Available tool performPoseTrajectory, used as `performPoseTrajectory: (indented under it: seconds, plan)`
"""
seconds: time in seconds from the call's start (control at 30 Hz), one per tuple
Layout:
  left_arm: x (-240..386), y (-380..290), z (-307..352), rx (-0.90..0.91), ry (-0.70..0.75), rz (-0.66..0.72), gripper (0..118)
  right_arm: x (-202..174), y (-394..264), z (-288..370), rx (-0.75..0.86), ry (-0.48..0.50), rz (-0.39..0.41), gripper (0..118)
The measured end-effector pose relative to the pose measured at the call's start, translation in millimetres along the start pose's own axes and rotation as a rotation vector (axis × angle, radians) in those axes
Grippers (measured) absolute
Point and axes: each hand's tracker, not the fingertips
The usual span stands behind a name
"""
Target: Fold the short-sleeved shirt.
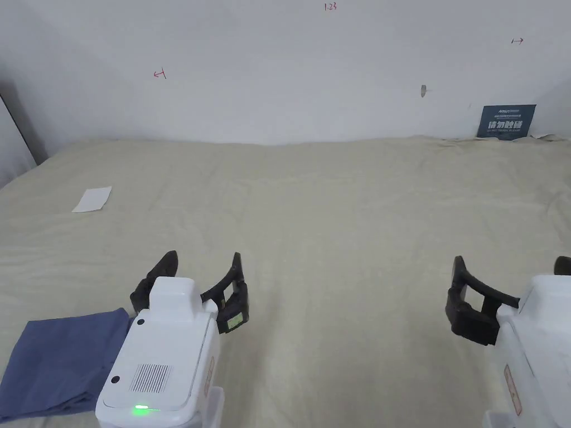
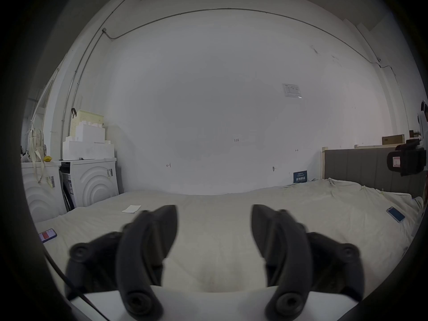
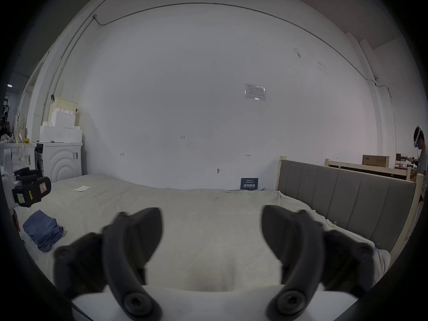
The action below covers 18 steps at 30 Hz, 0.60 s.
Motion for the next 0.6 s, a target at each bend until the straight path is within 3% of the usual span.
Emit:
performPoseTrajectory:
  seconds: [0.03,0.07,0.6]
  plan:
    - [0.4,-0.1,0.0,0.002,0.001,-0.001,112,-0.1,0.0,0.0,0.000,0.002,-0.001,115]
    - [0.9,0.0,-0.1,0.003,0.002,-0.003,118,-0.4,0.0,0.2,0.002,0.003,-0.003,117]
    - [1.8,3.0,4.5,0.048,0.022,-0.015,118,1.2,0.1,0.2,0.011,0.004,-0.030,118]
